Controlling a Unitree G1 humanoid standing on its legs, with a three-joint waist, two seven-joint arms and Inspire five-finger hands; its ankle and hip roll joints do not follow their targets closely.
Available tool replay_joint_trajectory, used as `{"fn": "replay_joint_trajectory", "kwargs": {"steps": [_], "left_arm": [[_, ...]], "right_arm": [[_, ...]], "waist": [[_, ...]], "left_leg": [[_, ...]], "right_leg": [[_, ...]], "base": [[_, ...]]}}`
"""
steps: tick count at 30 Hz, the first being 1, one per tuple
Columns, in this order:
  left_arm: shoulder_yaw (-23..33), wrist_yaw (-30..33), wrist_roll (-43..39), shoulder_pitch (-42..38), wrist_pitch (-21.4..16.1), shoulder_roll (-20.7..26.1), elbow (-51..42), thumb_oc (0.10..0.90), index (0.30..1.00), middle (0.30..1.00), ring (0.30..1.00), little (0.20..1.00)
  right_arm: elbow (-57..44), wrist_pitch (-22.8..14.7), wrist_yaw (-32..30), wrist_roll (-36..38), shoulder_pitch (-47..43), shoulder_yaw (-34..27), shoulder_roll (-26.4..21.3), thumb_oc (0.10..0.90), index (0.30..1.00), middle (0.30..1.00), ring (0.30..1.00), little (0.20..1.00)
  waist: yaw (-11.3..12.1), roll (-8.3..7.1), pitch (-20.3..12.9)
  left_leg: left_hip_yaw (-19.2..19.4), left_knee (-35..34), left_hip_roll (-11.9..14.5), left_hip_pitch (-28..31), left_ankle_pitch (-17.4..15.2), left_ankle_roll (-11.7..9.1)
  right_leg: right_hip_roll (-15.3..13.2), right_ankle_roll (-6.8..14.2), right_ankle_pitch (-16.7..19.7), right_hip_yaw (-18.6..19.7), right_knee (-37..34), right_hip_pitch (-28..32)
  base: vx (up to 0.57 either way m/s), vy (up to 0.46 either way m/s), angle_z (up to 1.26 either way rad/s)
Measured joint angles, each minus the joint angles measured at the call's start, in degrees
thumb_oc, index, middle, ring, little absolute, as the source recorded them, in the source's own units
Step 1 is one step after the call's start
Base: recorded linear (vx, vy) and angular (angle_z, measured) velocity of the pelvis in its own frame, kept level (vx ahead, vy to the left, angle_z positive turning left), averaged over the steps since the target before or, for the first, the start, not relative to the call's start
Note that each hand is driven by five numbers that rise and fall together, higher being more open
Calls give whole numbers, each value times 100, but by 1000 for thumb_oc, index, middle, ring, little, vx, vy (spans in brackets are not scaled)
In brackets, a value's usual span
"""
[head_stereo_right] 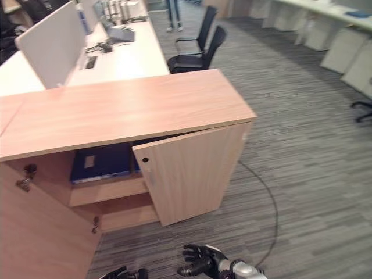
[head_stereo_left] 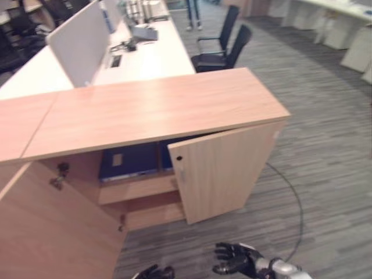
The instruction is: Put the empty folder in the office cabinet
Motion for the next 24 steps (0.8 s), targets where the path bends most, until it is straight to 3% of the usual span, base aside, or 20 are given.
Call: {"fn": "replay_joint_trajectory", "kwargs": {"steps": [1,2,5,8,10,12,14,15,18,21,24], "left_arm": [[-43,14,-19,-70,-6,-13,0,800,900,900,900,900],[-16,63,-63,-55,2,23,-30,800,900,900,900,900],[84,101,-290,74,93,40,97,800,900,900,900,900],[161,90,-289,71,103,80,115,800,900,900,900,900],[200,94,-289,121,116,81,164,800,900,900,900,900],[267,74,-297,185,125,181,158,800,900,900,900,900],[343,59,-292,179,132,181,176,800,900,900,900,900],[324,49,-281,205,143,179,266,800,900,900,900,900],[476,26,-291,266,160,150,360,800,900,900,900,900],[589,-6,-288,464,243,159,505,800,900,900,900,900],[568,-60,-283,541,256,155,662,800,900,900,900,900]], "right_arm": [[429,14,-168,-156,-96,-159,103,800,900,900,900,900],[790,54,-293,-342,-243,-161,115,800,900,900,900,900],[1242,-74,-464,-504,-214,-505,142,800,900,900,900,900],[1755,-61,-639,-646,-195,-940,219,800,900,900,900,900],[1856,-65,-692,-693,-123,-1102,113,800,900,900,900,900],[1883,-64,-717,-698,16,-1328,258,800,900,900,900,900],[1930,-77,-719,-686,57,-1672,346,800,900,900,900,900],[2149,-75,-743,-460,172,-2217,438,800,900,900,900,900],[2384,-76,-779,149,177,-2957,447,800,900,900,900,900],[2428,-77,-894,657,257,-3103,413,800,900,900,900,900],[2537,-121,-951,1062,400,-3432,410,800,900,900,900,900]], "waist": [[-3,-80,66],[73,-138,110],[-18,-165,121],[-39,-263,94],[-111,-178,29],[-86,-345,-1],[-105,-381,-29],[-106,-307,-107],[-88,-118,-168],[-128,2,-255],[-154,35,-282]], "left_leg": [[72,-254,-111,42,375,14],[396,-391,-200,85,511,61],[1302,-79,-196,332,-52,248],[1532,44,-204,432,-440,234],[1500,-50,-311,486,-613,544],[1426,-160,-493,523,-589,689],[1323,-265,-590,572,-583,733],[1058,-453,-758,619,-566,819],[925,-585,-932,564,-668,894],[908,-584,-1053,560,-702,978],[610,-585,-1232,579,-642,1111]], "right_leg": [[-140,-25,5,-189,-132,78],[-172,-131,101,-340,-304,191],[-202,-31,60,-764,-415,676],[-248,103,106,-1021,-488,977],[-268,208,55,-1128,-360,1052],[-427,204,60,-1175,-210,1107],[-431,191,66,-1288,-275,1244],[-512,224,76,-1396,-270,1407],[-608,294,99,-1567,-331,1488],[-727,326,123,-1608,-223,1481],[-977,332,112,-1821,193,1567]], "base": [[18,11,106],[37,17,65],[72,70,53],[71,90,48],[35,67,55],[22,184,61],[-3,197,70],[-11,158,81],[-9,180,56],[-16,148,15],[-17,159,50]]}}
